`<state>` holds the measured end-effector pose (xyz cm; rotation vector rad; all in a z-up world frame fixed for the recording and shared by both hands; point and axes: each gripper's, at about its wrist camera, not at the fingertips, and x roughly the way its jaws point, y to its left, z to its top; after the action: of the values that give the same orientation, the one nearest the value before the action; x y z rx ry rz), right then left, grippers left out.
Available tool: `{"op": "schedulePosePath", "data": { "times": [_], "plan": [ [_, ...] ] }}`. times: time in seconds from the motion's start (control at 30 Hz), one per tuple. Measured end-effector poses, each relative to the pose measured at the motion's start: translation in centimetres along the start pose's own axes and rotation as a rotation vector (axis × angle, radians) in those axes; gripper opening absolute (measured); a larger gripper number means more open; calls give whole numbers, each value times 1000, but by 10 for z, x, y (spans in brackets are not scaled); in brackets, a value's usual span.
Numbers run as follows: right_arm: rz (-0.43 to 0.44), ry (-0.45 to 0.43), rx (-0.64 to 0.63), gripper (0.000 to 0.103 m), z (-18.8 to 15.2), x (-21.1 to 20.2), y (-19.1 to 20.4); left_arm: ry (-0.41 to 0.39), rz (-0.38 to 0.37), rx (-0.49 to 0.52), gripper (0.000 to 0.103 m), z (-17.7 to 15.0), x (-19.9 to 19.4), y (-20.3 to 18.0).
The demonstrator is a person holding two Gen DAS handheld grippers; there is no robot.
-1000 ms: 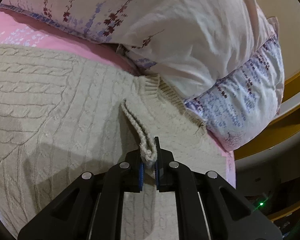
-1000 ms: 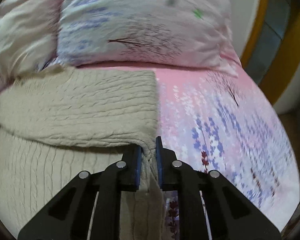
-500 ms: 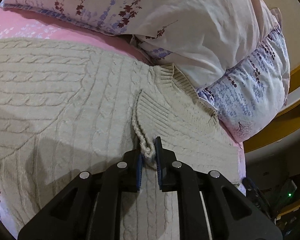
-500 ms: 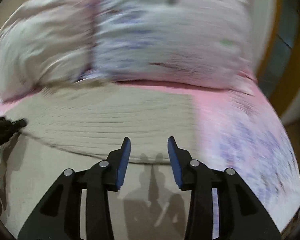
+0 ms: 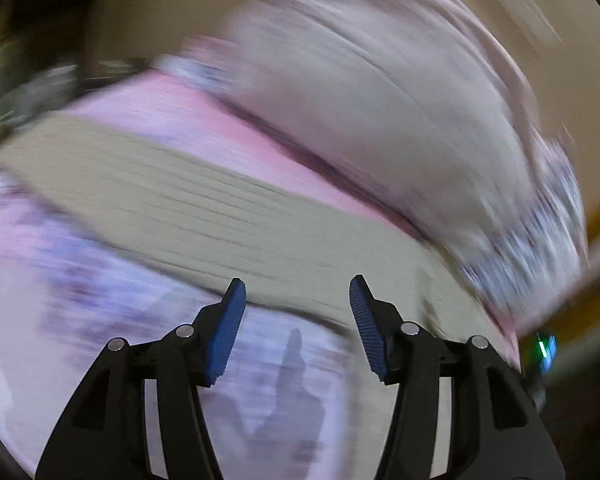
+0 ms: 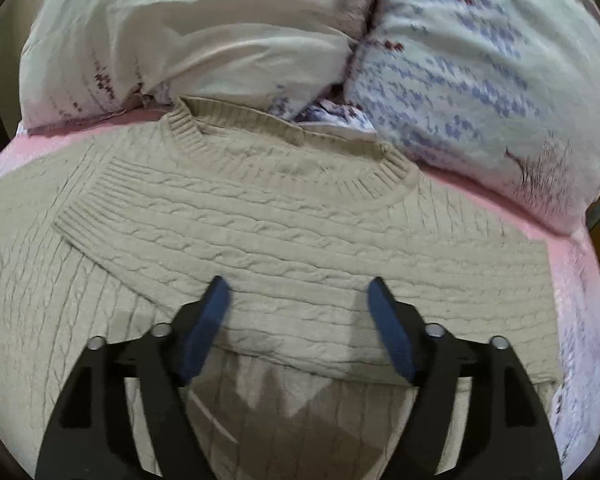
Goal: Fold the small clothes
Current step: 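Reach the left gripper to the other sleeve cuff and close on it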
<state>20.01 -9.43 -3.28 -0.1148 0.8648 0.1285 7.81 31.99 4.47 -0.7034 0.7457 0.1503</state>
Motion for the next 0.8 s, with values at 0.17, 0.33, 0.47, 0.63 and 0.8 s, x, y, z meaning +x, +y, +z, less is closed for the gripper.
{"op": "schedulePosePath", "data": {
  "times": [0.17, 0.33, 0.47, 0.63, 0.8],
  "plan": [
    [44, 26, 40, 81, 1, 4, -9, -89, 121, -306, 54, 30, -23, 95],
    [42, 38, 43, 85, 5, 13, -13, -117, 123, -477, 51, 43, -20, 136],
    [43, 36, 43, 86, 6, 15, -13, -151, 120, -530, 47, 52, -17, 146],
    [44, 33, 44, 86, 5, 15, -13, -181, 118, -582, 41, 61, -14, 161],
    [44, 32, 45, 86, 4, 14, -13, -193, 138, -593, 26, 63, -12, 165]
  ]
}}
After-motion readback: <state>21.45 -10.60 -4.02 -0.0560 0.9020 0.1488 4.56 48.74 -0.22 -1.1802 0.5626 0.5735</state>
